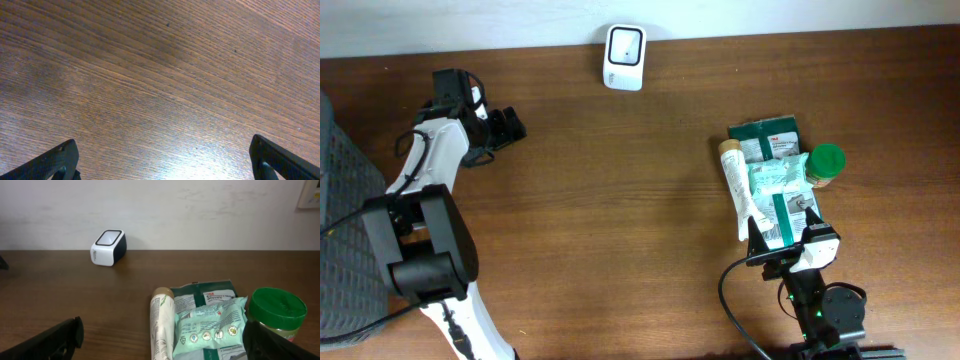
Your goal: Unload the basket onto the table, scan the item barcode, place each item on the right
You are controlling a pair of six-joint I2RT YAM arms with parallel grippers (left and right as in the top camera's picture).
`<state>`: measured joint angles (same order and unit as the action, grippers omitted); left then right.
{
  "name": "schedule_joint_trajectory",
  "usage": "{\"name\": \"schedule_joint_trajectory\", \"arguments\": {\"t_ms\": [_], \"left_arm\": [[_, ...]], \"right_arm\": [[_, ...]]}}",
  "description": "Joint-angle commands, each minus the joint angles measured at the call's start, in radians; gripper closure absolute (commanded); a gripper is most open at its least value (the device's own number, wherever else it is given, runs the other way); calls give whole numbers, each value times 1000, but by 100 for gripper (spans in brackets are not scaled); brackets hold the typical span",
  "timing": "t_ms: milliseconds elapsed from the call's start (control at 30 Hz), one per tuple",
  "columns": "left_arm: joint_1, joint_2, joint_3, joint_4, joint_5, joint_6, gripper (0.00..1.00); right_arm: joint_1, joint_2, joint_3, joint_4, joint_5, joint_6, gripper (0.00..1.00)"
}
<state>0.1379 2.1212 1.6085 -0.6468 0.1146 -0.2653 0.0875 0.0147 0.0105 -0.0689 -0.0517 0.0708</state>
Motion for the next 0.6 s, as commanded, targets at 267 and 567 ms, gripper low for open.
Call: {"name": "schedule_joint_trajectory", "arguments": {"t_ms": [267, 567], "left_arm": [[-87, -159, 10, -1, -7, 5, 1], [-367, -611, 4, -42, -236, 5, 1]], "right_arm": [[-2, -11, -5, -3, -23, -3, 2], [-2, -11, -5, -3, -23, -3, 2]]}}
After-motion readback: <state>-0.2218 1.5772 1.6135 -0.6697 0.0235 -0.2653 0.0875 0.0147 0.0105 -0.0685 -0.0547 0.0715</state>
